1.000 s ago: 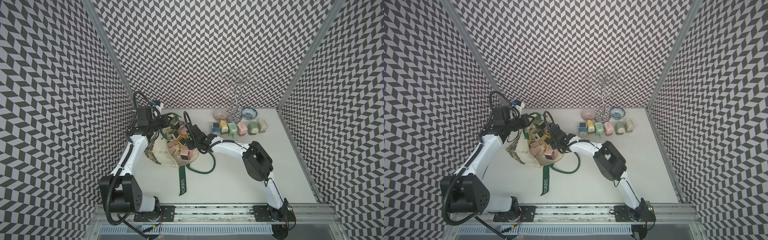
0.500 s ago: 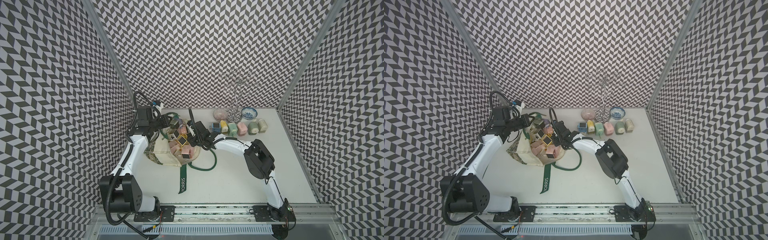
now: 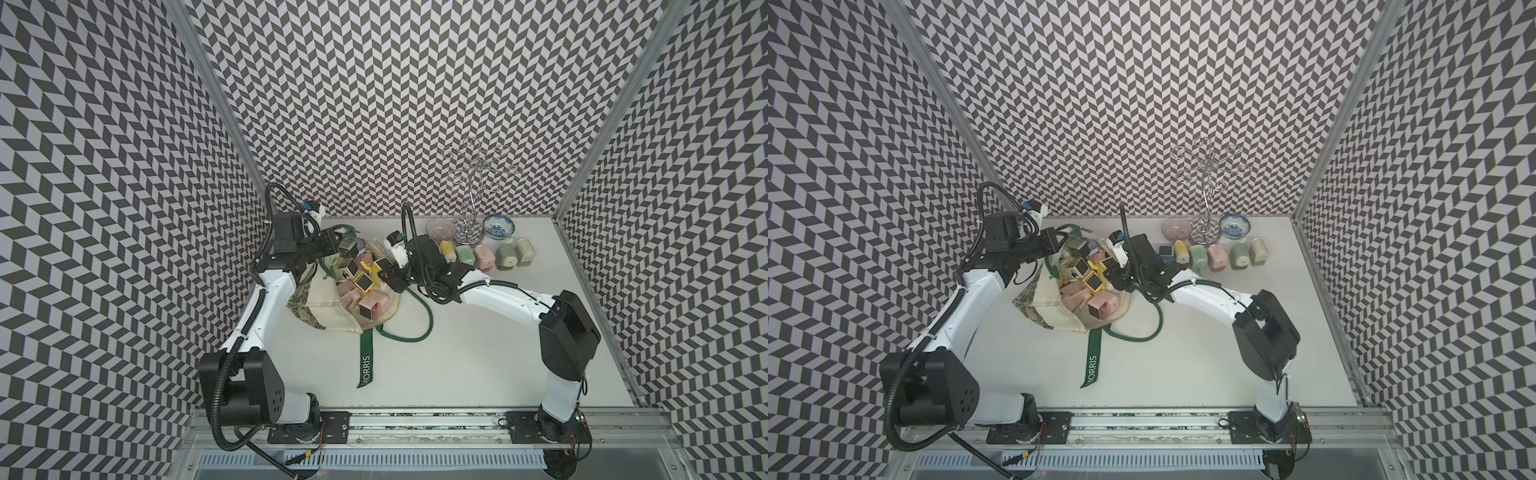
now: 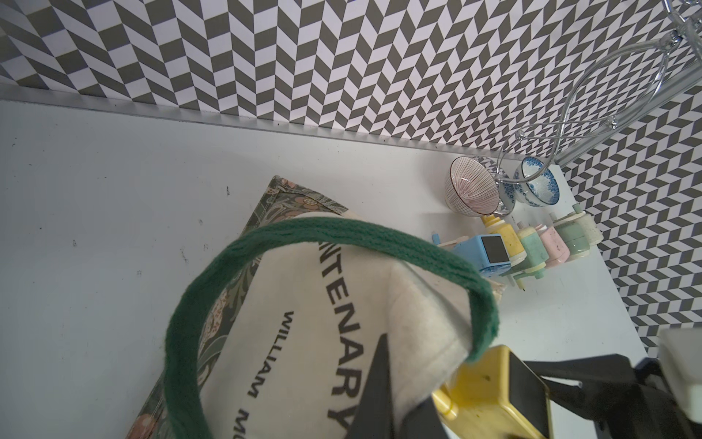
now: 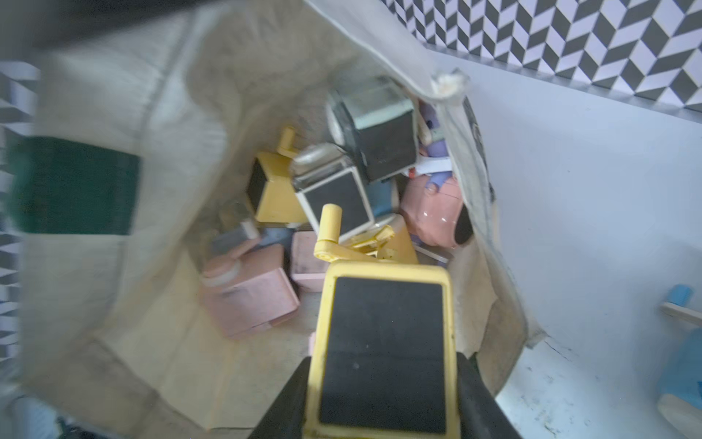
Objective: Take out the pencil sharpeners from the tote bags
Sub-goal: Adjust the pencil sharpener in the canvas bag.
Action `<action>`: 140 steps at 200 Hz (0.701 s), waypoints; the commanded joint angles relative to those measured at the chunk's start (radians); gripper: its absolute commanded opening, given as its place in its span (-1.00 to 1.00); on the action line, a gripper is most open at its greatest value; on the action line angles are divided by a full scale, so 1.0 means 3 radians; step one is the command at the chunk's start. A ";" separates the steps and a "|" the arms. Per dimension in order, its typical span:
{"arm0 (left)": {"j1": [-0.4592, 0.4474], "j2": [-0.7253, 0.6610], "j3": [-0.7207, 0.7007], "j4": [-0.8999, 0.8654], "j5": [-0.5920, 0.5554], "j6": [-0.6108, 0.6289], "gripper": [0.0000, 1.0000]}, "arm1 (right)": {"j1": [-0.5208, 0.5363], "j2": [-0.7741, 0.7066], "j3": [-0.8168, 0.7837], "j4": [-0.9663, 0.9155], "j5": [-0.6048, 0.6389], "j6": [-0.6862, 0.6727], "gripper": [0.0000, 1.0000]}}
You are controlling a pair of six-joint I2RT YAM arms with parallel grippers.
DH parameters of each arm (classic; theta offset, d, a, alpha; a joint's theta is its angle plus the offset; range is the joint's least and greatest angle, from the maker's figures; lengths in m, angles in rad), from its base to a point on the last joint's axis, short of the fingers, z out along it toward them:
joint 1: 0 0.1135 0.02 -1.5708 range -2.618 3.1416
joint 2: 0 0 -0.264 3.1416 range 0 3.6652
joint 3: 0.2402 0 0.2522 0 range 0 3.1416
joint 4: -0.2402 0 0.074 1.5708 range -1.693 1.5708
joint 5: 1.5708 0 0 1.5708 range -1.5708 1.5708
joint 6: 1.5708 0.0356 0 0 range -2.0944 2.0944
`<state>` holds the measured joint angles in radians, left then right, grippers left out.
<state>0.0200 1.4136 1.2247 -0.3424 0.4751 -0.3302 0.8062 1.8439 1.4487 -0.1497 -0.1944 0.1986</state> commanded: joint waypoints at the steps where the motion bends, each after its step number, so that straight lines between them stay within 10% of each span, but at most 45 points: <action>1: -0.0001 -0.0172 0.0060 0.0200 0.0124 0.0023 -1.00 | -0.0003 -0.0054 -0.0162 0.0467 -0.0642 0.0255 -0.23; 91: -0.0009 -0.0162 0.0059 0.0201 0.0119 0.0022 -1.00 | -0.0129 0.0620 0.0042 0.0476 -0.1181 0.0587 -0.18; 140: -0.0010 -0.0156 0.0062 0.0200 0.0129 0.0024 -1.00 | -0.0208 0.0501 -0.0029 0.0321 -0.0633 0.0351 0.54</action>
<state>0.0200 1.4136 1.2247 -0.3382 0.4755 -0.3302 0.7547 2.0186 1.4372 -0.0547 -0.4969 0.3511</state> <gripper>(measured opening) 0.048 0.725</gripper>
